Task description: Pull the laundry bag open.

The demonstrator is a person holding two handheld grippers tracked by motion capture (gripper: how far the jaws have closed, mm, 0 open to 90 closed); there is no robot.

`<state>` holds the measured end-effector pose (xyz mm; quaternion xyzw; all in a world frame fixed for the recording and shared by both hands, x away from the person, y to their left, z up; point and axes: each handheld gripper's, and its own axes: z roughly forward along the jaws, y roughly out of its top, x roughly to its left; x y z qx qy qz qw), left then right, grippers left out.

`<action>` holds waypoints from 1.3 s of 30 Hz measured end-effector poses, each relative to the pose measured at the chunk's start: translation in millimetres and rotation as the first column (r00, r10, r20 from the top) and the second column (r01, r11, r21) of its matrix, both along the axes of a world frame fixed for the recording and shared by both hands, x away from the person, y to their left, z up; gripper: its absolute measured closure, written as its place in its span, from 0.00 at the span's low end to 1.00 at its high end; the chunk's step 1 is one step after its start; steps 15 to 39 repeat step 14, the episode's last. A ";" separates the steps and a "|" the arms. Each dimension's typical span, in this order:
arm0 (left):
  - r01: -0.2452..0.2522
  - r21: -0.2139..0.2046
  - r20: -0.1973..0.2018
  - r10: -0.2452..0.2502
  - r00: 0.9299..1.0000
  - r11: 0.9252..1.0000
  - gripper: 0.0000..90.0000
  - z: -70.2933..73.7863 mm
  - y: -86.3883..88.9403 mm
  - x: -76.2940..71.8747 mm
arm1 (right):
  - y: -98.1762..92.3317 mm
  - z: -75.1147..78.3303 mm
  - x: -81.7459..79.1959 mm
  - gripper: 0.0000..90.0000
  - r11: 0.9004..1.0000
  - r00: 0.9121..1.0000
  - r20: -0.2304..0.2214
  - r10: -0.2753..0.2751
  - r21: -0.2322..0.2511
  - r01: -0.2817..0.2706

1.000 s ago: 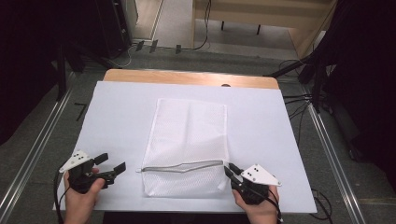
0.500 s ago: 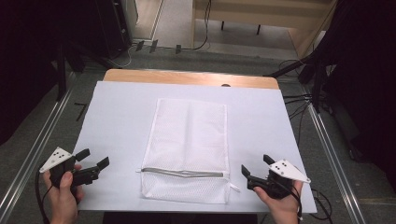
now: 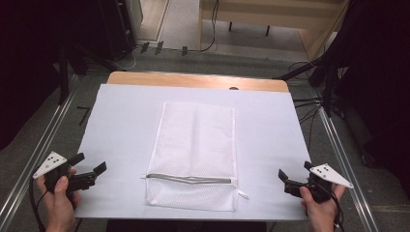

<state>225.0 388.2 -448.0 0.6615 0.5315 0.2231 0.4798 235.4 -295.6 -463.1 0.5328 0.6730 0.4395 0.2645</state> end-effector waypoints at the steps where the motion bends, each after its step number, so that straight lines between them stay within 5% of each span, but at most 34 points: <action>1: -0.001 0.000 0.002 0.001 1.000 1.000 0.01 -0.2 1.2 0.0 | -5.5 -2.0 0.6 0.00 1.000 1.000 -0.003 -0.012 0.009 0.012; 9: -0.006 0.003 -0.003 0.006 1.000 1.000 0.00 0.1 2.6 -0.1 | -24.3 -11.2 1.1 0.00 0.996 0.996 -0.035 -0.082 0.044 0.084; 39: -0.003 0.011 -0.001 0.003 1.000 1.000 0.00 -0.2 0.6 0.9 | -22.9 -12.1 1.7 0.00 0.996 0.996 -0.035 -0.085 0.033 0.086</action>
